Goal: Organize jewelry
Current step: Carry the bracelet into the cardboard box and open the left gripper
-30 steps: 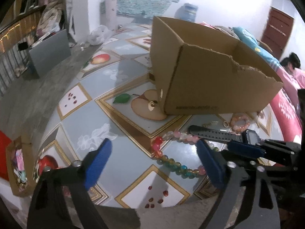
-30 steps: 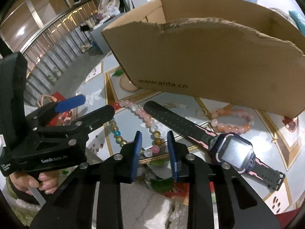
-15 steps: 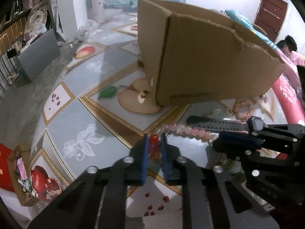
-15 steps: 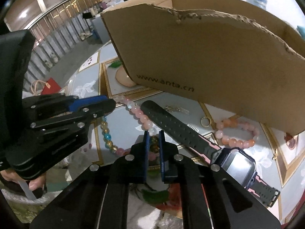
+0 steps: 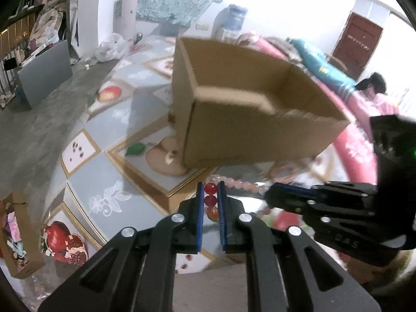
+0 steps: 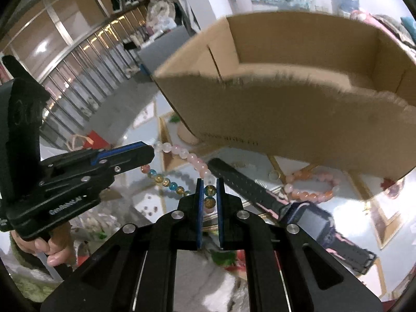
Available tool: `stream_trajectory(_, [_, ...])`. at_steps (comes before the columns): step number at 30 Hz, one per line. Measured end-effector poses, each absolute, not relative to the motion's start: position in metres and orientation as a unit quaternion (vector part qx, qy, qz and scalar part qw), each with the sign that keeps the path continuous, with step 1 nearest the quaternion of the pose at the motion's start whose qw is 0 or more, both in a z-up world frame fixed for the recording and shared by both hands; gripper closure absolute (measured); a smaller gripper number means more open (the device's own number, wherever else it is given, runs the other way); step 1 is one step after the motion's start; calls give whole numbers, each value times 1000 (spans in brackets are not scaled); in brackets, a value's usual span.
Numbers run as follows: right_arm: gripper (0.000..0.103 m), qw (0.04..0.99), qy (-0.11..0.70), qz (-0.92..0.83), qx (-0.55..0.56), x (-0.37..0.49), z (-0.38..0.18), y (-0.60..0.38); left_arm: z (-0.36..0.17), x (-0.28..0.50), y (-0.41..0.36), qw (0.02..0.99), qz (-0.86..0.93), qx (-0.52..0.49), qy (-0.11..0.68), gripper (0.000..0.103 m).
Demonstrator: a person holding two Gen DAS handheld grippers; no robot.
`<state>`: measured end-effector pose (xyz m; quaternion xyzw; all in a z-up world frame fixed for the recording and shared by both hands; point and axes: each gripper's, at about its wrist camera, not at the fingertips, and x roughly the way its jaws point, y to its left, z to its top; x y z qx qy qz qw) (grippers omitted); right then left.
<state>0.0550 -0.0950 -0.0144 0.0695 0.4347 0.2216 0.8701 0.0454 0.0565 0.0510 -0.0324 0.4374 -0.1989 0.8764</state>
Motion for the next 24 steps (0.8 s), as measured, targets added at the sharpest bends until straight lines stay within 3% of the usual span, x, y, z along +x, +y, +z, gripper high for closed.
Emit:
stream_trajectory(8, [96, 902, 344, 252, 60, 58, 76, -124, 142, 57, 37, 898, -257, -42, 355, 94])
stream_trajectory(11, [96, 899, 345, 261, 75, 89, 96, -137, 162, 88, 17, 906, -260, -19, 334, 94])
stream_trajectory(14, [96, 882, 382, 260, 95, 143, 97, -148, 157, 133, 1, 899, -250, -7, 360, 94])
stream_trajectory(24, [95, 784, 559, 222, 155, 299, 17, -144, 90, 245, -40, 861, -177, 81, 470, 93])
